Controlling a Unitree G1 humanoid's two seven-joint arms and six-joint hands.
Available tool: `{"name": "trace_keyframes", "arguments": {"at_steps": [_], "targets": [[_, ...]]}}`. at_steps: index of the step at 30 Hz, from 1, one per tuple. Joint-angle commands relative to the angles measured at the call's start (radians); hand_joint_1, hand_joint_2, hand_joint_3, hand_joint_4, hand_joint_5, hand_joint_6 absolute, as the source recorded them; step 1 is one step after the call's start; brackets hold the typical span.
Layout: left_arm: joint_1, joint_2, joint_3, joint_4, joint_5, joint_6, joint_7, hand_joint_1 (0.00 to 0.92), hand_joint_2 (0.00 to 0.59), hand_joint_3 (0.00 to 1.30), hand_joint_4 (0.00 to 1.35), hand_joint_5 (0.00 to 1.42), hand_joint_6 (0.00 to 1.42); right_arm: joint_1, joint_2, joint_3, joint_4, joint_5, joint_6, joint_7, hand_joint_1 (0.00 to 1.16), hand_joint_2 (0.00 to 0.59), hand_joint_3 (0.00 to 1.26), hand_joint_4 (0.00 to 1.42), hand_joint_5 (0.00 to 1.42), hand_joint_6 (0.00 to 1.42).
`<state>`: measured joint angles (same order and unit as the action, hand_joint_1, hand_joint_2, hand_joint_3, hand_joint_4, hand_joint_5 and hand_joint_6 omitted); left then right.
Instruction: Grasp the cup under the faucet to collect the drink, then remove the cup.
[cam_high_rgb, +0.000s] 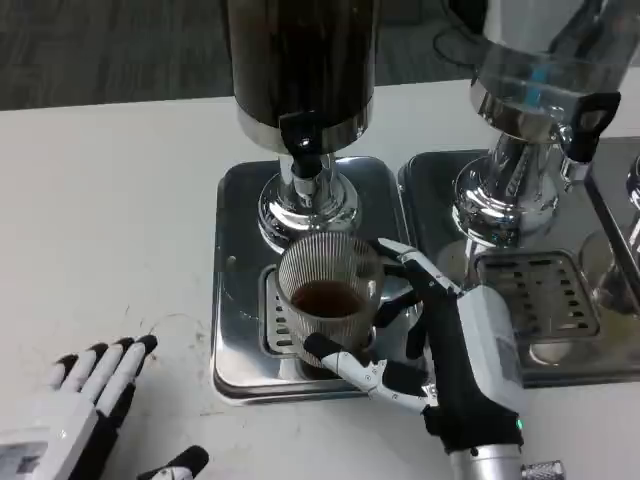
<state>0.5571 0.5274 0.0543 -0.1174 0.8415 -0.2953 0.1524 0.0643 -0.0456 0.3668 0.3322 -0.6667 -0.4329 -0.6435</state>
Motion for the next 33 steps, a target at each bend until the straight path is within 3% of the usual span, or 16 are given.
{"name": "trace_keyframes", "arguments": {"at_steps": [1,16,33], "targets": [[0.031,-0.005,-0.033,-0.027,0.016,0.045,-0.013,0.000,0.151,0.00,0.00,0.00,0.00,0.024,-0.006,0.009,-0.082,-0.003,-0.040,-0.003,0.90,0.188,0.44,0.57,0.78,1.19],[0.049,-0.008,-0.075,-0.045,-0.002,0.115,-0.010,0.000,0.139,0.00,0.00,0.00,0.00,0.111,-0.015,0.016,-0.193,0.003,-0.048,0.046,0.90,0.188,0.44,0.57,0.78,1.19],[0.062,-0.024,-0.085,-0.064,-0.005,0.154,-0.007,0.000,0.136,0.00,0.00,0.00,0.00,0.112,-0.021,0.012,-0.187,0.020,-0.062,0.067,0.89,0.195,0.45,0.57,0.78,1.18]]}}
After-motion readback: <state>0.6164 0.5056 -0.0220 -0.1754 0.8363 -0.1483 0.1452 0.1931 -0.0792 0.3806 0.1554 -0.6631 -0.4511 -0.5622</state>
